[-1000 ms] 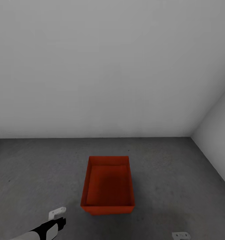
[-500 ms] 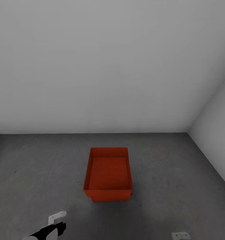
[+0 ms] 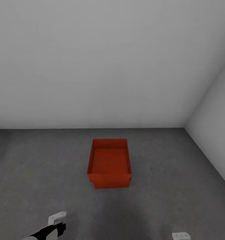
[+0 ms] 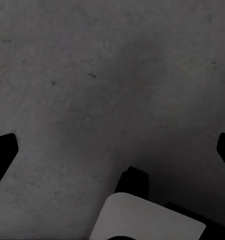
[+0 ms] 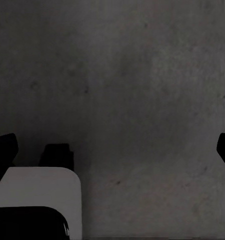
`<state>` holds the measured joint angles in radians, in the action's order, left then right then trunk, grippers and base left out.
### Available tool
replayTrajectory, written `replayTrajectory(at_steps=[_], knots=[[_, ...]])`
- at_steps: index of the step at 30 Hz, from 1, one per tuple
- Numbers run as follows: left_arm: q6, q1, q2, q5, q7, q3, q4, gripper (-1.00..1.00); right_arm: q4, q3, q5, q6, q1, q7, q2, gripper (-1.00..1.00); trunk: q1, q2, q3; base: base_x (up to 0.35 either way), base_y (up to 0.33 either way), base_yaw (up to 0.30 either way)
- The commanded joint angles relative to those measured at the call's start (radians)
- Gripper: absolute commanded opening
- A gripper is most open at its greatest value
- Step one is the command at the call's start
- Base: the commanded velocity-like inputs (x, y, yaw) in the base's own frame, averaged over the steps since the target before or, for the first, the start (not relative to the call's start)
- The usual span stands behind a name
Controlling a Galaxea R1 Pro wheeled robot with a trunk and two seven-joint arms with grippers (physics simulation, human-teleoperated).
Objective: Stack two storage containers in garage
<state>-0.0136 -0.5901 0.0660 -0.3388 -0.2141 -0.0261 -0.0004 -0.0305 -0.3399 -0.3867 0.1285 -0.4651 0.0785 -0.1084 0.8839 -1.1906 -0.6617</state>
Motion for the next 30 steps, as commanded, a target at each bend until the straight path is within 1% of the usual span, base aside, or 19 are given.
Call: replayTrajectory(at_steps=[1, 8, 10, 13, 14, 16, 18, 19, 25, 30], knots=[[-0.002, 0.000, 0.000, -0.005, -0.002, -0.003, 0.000, 1.00, -0.003, -0.008, -0.011, 0.005, -0.001, 0.004, 0.000, 1.00, -0.001, -0.001, -0.001, -0.345, 0.068, 0.000], [-0.002, 0.000, 0.000, -0.005, -0.002, -0.003, 0.000, 1.00, -0.003, -0.009, -0.010, 0.004, -0.001, 0.004, 0.000, 1.00, -0.001, -0.001, -0.001, -0.342, 0.069, 0.000], [-0.008, 0.001, -0.001, -0.004, -0.001, -0.003, 0.000, 1.00, -0.003, -0.010, -0.010, 0.003, -0.001, 0.009, 0.000, 1.00, -0.001, -0.001, -0.001, -0.206, 0.038, 0.000], [-0.004, 0.027, -0.007, 0.001, 0.000, -0.004, 0.000, 1.00, -0.004, -0.009, -0.009, 0.003, 0.008, 0.008, 0.000, 1.00, -0.001, -0.001, -0.001, -0.074, 0.013, 0.000], [-0.001, 0.049, -0.018, 0.005, 0.000, -0.005, -0.001, 1.00, -0.003, -0.009, -0.010, 0.001, 0.027, 0.006, 0.002, 1.00, -0.001, -0.001, -0.001, -0.022, 0.004, 0.000], [-0.001, 0.060, -0.023, 0.005, 0.000, -0.006, -0.001, 1.00, -0.004, -0.009, -0.010, -0.004, 0.040, 0.004, 0.008, 1.00, -0.001, -0.001, -0.001, -0.012, 0.002, 0.000], [-0.001, 0.069, -0.027, 0.006, -0.001, -0.006, -0.001, 1.00, -0.004, -0.009, -0.010, -0.019, 0.050, 0.004, 0.024, 1.00, -0.001, -0.001, -0.001, -0.006, 0.001, 0.000], [-0.001, 0.073, -0.028, 0.007, -0.001, -0.006, -0.001, 1.00, -0.004, -0.009, -0.010, -0.025, 0.054, 0.004, 0.031, 1.00, -0.001, -0.001, -0.001, -0.003, 0.001, 0.000], [0.004, 0.080, -0.028, 0.008, -0.001, -0.006, -0.002, 1.00, -0.003, -0.009, -0.011, -0.037, 0.086, 0.005, 0.048, 1.00, -0.001, -0.001, -0.001, -0.001, 0.000, 0.000], [0.003, 0.081, -0.029, 0.004, -0.009, -0.007, -0.002, 1.00, -0.003, -0.009, -0.011, -0.036, 0.091, 0.006, 0.050, 1.00, -0.001, -0.001, -0.001, 0.000, 0.000, 0.000]])
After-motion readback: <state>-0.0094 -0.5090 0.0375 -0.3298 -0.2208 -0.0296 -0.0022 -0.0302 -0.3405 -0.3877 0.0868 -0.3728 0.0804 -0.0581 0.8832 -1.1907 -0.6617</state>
